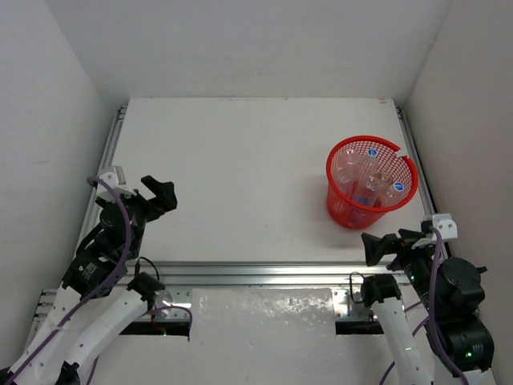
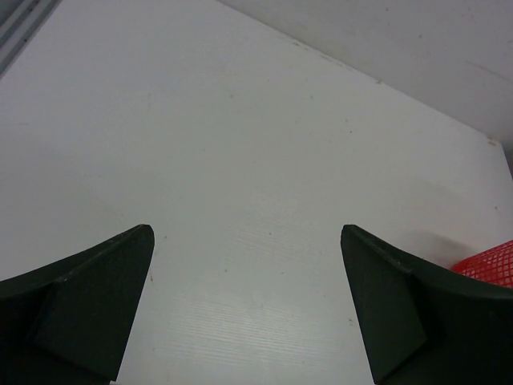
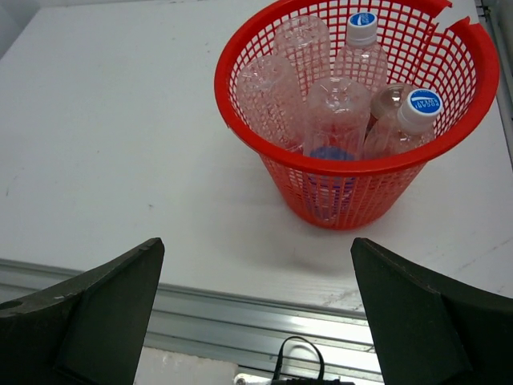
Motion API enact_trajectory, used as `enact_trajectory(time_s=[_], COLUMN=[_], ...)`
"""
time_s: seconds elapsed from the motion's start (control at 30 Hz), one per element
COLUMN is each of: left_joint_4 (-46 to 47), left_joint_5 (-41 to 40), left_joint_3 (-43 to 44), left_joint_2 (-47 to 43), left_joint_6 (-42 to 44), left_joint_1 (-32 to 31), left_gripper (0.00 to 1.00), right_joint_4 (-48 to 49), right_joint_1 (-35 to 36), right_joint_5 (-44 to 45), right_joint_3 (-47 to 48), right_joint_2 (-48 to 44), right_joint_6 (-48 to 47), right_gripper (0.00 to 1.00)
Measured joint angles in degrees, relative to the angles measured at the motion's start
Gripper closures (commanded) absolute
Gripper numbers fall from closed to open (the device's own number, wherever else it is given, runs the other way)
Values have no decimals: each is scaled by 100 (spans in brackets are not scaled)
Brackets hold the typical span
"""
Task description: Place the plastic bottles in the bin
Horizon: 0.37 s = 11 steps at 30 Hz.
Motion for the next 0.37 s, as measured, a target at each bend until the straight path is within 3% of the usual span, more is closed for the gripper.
enact_trajectory(time_s=[0.37], left_joint_4=[4], left_joint_5=[4], left_joint_3=[-22], left_joint_2=[-79], left_joint_6=[26], left_joint_1=[0], left_gripper=[0], right_joint_4=[105], right_joint_1=[7], right_joint_5=[46], right_joint_3=[-96], right_joint_2=[-52], right_joint_6=[11], right_gripper=[1])
